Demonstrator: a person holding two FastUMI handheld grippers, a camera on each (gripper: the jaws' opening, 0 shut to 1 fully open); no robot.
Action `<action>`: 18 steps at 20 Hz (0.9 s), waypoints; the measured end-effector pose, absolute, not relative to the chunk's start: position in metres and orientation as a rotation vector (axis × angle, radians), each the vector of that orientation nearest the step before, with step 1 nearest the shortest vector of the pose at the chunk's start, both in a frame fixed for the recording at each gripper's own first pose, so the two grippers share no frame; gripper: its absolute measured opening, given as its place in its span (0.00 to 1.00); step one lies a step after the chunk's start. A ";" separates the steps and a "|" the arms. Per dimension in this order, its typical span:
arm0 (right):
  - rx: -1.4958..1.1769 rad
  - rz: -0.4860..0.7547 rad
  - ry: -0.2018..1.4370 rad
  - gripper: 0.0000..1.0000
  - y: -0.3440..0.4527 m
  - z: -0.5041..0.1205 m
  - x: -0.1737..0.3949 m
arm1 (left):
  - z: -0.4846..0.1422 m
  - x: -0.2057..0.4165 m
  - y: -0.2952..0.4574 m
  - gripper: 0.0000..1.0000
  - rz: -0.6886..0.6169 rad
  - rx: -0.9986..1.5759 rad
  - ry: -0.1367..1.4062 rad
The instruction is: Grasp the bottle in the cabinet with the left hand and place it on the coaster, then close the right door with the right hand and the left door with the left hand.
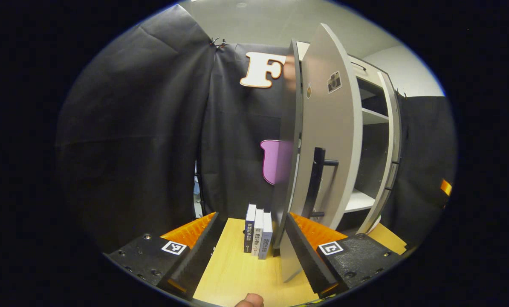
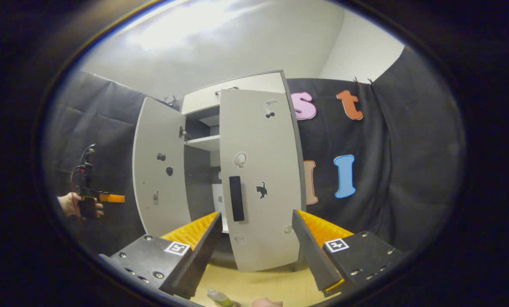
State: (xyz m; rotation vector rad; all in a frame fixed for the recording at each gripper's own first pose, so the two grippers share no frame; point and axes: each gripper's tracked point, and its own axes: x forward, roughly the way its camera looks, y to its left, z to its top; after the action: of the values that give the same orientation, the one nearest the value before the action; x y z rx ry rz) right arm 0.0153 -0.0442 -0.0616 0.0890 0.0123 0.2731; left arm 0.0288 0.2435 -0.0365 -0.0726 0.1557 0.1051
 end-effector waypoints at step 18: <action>0.070 0.218 0.021 0.99 -0.077 -0.069 -0.014 | -0.020 0.067 0.205 0.95 0.146 -0.104 0.174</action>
State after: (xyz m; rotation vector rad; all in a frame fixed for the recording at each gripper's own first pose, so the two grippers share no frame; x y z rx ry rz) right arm -0.0141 -0.0766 -0.0687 0.0700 0.0205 0.2177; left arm 0.0674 0.2053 -0.0199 -0.1035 0.1740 0.1461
